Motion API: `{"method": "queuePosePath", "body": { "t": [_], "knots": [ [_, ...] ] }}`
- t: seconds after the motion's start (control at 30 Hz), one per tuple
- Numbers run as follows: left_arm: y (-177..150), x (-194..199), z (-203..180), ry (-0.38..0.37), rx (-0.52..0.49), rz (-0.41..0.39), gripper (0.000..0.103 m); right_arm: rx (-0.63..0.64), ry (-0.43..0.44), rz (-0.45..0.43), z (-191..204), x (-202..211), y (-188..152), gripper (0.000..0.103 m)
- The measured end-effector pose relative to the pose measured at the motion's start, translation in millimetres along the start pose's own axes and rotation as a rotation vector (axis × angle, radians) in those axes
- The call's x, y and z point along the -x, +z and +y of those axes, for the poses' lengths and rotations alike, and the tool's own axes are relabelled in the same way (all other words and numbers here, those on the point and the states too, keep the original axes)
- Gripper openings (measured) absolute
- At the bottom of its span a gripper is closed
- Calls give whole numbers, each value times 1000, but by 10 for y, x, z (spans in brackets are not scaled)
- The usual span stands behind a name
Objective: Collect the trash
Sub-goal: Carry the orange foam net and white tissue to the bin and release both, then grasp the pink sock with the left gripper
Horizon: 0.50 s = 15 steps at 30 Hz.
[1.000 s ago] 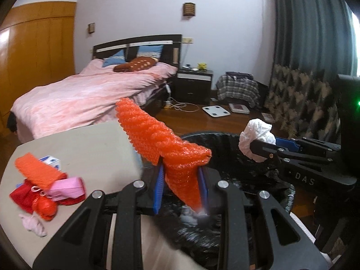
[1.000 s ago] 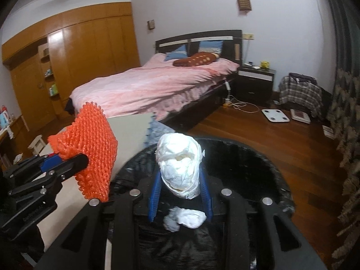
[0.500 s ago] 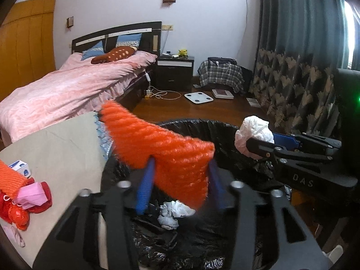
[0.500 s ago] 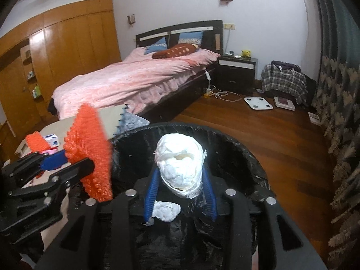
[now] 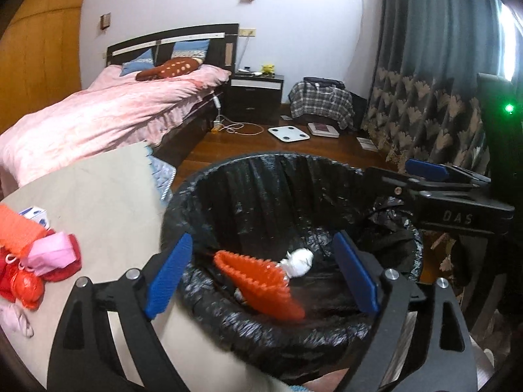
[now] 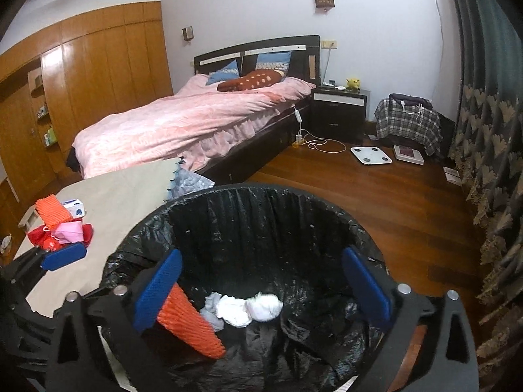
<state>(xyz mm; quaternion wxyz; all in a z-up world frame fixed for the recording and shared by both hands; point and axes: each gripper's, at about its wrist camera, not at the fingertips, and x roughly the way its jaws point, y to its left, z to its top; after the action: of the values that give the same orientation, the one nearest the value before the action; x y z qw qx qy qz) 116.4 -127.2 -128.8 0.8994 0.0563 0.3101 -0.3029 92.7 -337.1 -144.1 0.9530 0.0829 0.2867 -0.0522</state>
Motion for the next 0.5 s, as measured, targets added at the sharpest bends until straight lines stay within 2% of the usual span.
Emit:
{"method": "queuePosePath", "body": {
  "t": [0.27, 0.5],
  "knots": [
    [-31, 329, 291, 86, 27, -44, 86, 13, 37, -3, 187, 42, 29, 97],
    [-114, 675, 703, 218, 84, -76, 86, 61, 103, -1, 596, 3, 47, 97]
  ]
}}
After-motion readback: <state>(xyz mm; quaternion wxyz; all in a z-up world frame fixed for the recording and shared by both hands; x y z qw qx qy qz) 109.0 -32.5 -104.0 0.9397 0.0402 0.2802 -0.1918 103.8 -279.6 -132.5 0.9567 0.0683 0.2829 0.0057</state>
